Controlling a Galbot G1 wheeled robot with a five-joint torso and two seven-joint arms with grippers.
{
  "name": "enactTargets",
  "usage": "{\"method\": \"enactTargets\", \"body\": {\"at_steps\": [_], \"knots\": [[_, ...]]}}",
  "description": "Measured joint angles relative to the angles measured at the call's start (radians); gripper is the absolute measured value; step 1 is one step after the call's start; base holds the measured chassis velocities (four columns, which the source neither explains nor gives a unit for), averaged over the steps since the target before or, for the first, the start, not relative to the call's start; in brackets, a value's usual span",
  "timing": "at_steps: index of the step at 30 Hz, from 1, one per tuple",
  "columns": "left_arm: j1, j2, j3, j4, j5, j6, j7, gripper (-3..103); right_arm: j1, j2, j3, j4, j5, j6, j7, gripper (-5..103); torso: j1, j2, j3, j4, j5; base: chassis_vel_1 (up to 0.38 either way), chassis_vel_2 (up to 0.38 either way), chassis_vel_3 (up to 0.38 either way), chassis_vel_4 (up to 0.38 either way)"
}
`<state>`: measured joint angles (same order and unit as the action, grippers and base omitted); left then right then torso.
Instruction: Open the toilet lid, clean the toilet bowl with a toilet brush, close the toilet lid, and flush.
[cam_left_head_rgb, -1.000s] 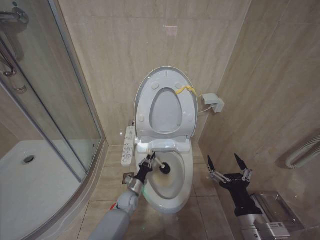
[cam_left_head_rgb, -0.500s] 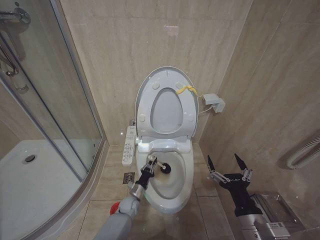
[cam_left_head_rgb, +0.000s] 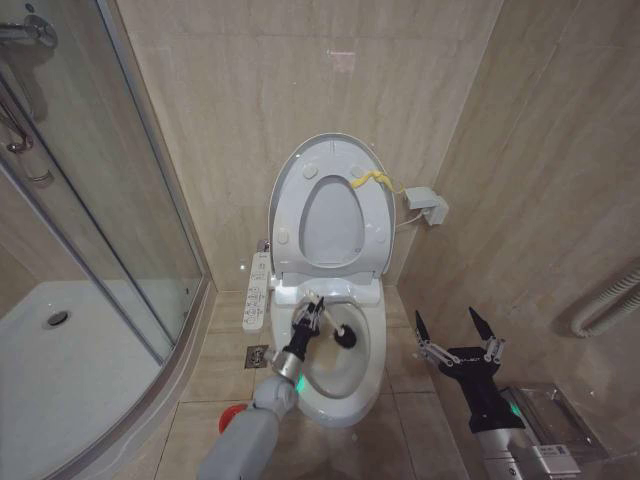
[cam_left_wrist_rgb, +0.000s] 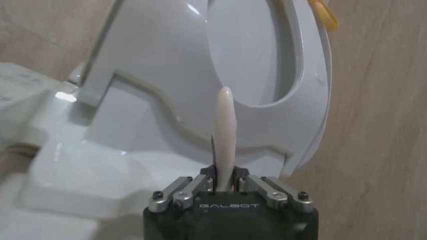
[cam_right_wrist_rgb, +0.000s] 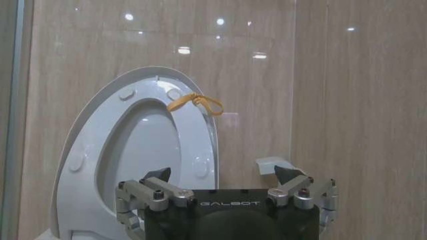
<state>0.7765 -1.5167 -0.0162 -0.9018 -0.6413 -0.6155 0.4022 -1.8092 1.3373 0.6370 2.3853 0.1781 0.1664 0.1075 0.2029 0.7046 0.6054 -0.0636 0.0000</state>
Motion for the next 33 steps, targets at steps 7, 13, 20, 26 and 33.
{"method": "enactTargets", "body": {"at_steps": [7, 13, 20, 26, 33], "knots": [[-0.010, 0.035, 0.014, -0.042, 0.002, 0.001, 0.001, 16, 0.000, 0.000, 0.000, 0.000, 0.000, 0.000, 0.000, 100, 0.000, 0.000, 0.000, -0.0005, 0.0000, 0.000, 0.000, 0.000, 0.000], [-0.085, -0.035, 0.029, -0.020, -0.045, -0.004, -0.007, 16, 0.000, 0.000, 0.000, 0.000, 0.000, 0.000, 0.000, 100, 0.000, 0.000, 0.000, -0.0010, 0.0001, 0.000, 0.000, 0.000, 0.000], [-0.078, -0.054, 0.027, 0.055, -0.040, -0.036, 0.029, 16, 0.000, 0.000, 0.000, 0.000, 0.000, 0.000, 0.000, 100, 0.000, 0.000, 0.000, -0.0003, -0.0001, 0.000, 0.000, 0.000, 0.000], [-0.043, -0.006, 0.025, 0.024, -0.026, -0.043, 0.037, 16, 0.000, 0.000, 0.000, 0.000, 0.000, 0.000, 0.000, 100, 0.000, 0.000, 0.000, 0.0000, -0.0002, 0.000, 0.000, 0.000, 0.000], [-0.103, -0.045, 0.029, 0.018, -0.028, -0.046, 0.027, 16, 0.000, 0.000, 0.000, 0.000, 0.000, 0.000, 0.000, 100, 0.000, 0.000, 0.000, -0.0009, -0.0001, 0.000, 0.000, 0.000, 0.000]]}}
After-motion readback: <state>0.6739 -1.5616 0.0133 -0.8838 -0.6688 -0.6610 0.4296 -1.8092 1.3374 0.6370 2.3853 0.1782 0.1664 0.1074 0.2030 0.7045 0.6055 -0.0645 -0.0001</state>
